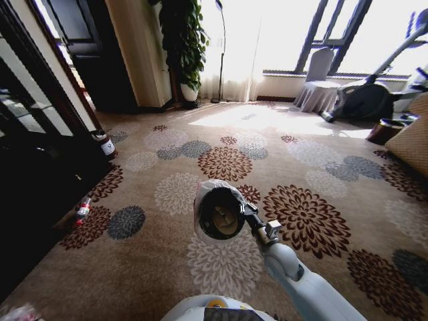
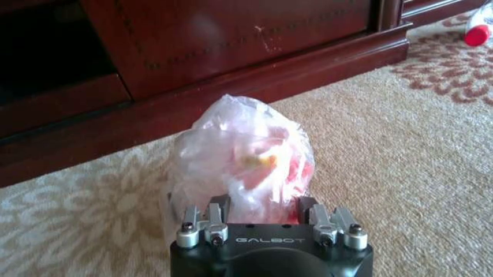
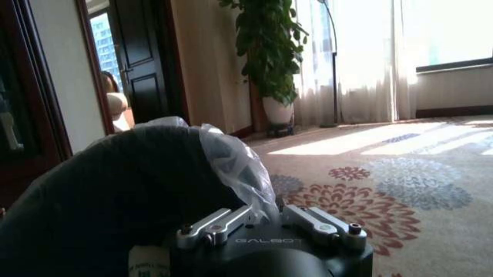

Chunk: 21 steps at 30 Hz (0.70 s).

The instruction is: Pick up the trash from the ground and place it into the trash bin.

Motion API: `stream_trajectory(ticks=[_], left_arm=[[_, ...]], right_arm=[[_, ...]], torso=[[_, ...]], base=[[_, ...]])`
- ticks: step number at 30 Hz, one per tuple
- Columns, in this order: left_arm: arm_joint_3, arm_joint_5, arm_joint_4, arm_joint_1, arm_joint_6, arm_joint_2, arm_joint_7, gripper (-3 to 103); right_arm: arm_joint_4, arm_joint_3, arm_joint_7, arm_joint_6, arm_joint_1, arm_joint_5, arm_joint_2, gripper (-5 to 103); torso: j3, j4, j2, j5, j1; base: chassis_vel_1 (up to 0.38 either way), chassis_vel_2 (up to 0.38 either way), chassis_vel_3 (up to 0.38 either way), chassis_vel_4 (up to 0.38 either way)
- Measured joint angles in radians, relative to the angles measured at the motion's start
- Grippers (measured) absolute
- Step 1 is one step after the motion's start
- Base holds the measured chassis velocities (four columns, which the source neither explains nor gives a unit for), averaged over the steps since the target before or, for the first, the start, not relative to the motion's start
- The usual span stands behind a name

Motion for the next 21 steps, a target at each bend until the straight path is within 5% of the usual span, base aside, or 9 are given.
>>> stream_trajectory(ticks=[16,21], left_arm=[[-0.009,0.005,-0.113,0.030,-0.046,-0.027,0.009,18],[-0.015,-0.022,-0.269,0.066,-0.134,-0.043,0.079,7]], right_arm=[[-0.002,-0.007,0.009,0.001,0.007,0.014,0.012,0],[-0.029,-0.034,0.030,-0.005,0.055,0.036,0.028,0]], torso=[[0.000,-0.0002,0.000,0.0001,0.000],[0.000,0.0000,0.000,0.0000,0.000]], base=[[0.000,0.000,0.000,0.000],[0.000,0.000,0.000,0.000]])
